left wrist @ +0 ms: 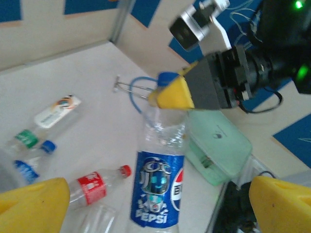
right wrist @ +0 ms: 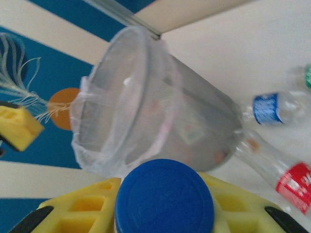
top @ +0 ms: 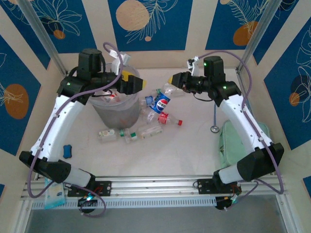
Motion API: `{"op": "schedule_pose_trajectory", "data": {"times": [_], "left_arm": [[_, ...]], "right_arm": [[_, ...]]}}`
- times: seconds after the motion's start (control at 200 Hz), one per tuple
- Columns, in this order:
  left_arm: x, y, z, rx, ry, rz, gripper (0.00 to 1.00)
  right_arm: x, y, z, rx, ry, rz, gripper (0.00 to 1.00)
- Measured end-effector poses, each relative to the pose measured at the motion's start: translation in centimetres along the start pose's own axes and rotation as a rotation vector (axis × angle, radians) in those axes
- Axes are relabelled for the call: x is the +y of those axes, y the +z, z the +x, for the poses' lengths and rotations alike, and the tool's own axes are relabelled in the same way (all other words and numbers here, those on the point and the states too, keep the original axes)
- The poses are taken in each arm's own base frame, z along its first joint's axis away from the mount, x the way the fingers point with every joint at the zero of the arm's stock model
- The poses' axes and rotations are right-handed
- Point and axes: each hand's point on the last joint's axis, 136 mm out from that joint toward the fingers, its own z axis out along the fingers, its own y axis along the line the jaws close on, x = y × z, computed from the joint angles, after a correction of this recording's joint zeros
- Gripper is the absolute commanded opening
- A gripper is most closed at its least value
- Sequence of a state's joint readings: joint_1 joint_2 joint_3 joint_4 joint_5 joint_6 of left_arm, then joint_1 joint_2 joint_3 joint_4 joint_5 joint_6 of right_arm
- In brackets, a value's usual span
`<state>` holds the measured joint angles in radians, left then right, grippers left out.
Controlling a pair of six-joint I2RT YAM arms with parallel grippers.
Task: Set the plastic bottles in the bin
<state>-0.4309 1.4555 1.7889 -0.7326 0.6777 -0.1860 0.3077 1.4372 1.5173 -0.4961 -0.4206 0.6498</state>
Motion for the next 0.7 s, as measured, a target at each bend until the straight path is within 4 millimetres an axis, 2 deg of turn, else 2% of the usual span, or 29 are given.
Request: {"op": "schedule_pose_trajectory", "data": {"times": [0.095,0.21,0.365,0.45,0.61,0.695], "left_arm": [[-0.9,1.7,0.4,0.018,-0.010,0.065,0.95],[-1.0,3.5,1.0,0.044,-0.030,0.114,0.94],[-0.8,5.9,2.0,0.088,-0.039,0.145,0.91],[-0.6,7.1,2.7,0.116,-0.032,0.136,0.86],[0.7,8.2,2.5,0.129,-0.023,0.094,0.71],[1.0,8.5,2.5,0.133,-0.031,0.090,0.67]], "right_arm": [[1.3,0.7,-0.6,0.017,-0.065,-0.049,0.00],[2.0,1.6,-0.6,0.051,-0.104,-0.094,0.00],[2.7,1.8,-0.6,0.069,-0.122,-0.135,0.00],[3.1,1.8,-0.7,0.070,-0.132,-0.147,0.00],[3.2,2.0,-0.8,0.070,-0.137,-0.160,0.01],[3.3,2.0,-0.9,0.069,-0.141,-0.166,0.01]]}}
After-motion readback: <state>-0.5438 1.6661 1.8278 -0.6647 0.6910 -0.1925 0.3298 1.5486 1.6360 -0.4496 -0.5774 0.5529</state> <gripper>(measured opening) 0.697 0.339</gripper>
